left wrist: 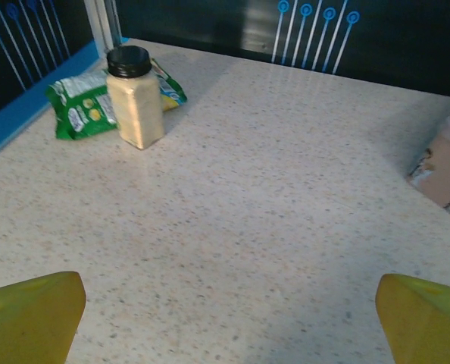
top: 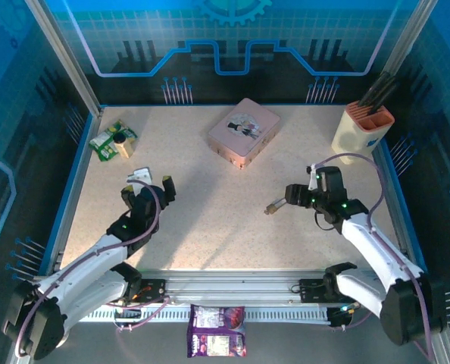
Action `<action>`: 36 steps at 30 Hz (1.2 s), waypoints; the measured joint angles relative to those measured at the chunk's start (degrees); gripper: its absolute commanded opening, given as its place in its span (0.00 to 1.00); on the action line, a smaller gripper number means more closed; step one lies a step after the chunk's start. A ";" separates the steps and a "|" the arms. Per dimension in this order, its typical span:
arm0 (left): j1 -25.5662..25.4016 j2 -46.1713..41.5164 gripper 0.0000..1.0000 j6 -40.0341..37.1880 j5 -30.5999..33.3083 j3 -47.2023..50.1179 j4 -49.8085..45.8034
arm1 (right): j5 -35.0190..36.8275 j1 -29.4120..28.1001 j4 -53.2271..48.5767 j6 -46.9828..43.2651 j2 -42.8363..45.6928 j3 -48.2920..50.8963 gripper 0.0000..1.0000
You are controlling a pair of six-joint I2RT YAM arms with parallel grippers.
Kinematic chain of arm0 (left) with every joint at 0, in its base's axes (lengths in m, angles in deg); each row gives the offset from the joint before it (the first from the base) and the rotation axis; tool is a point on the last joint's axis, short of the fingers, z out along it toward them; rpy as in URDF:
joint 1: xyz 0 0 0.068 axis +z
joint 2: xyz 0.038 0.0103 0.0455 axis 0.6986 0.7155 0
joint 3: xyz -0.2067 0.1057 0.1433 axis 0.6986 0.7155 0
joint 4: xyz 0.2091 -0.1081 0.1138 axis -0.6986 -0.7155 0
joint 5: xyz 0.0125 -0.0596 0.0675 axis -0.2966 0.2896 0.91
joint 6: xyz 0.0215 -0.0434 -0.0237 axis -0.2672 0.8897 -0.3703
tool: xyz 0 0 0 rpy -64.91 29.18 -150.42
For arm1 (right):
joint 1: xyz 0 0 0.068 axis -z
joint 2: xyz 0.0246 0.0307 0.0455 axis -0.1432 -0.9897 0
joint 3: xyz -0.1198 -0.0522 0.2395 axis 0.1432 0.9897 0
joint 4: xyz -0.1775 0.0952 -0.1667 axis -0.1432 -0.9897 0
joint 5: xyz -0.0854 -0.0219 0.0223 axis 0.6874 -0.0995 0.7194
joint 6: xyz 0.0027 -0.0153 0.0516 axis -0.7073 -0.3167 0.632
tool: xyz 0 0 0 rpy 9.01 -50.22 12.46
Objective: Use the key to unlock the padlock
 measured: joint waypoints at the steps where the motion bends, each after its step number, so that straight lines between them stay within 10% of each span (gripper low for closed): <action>1: 0.07 0.76 0.99 -1.33 0.98 0.59 1.62 | 1.16 0.33 0.24 -0.70 1.14 0.11 0.77; 12: 4.00 11.02 0.99 -17.55 4.59 2.14 19.19 | 11.08 1.25 15.28 -9.51 8.00 10.40 0.83; 22: 11.69 19.85 0.99 -21.99 -4.52 7.19 31.91 | 20.37 2.80 34.29 -14.80 -4.17 16.15 0.87; 36: 16.33 32.26 0.99 -27.45 -20.28 7.76 54.49 | 12.50 8.41 58.97 -19.80 -19.17 17.46 0.90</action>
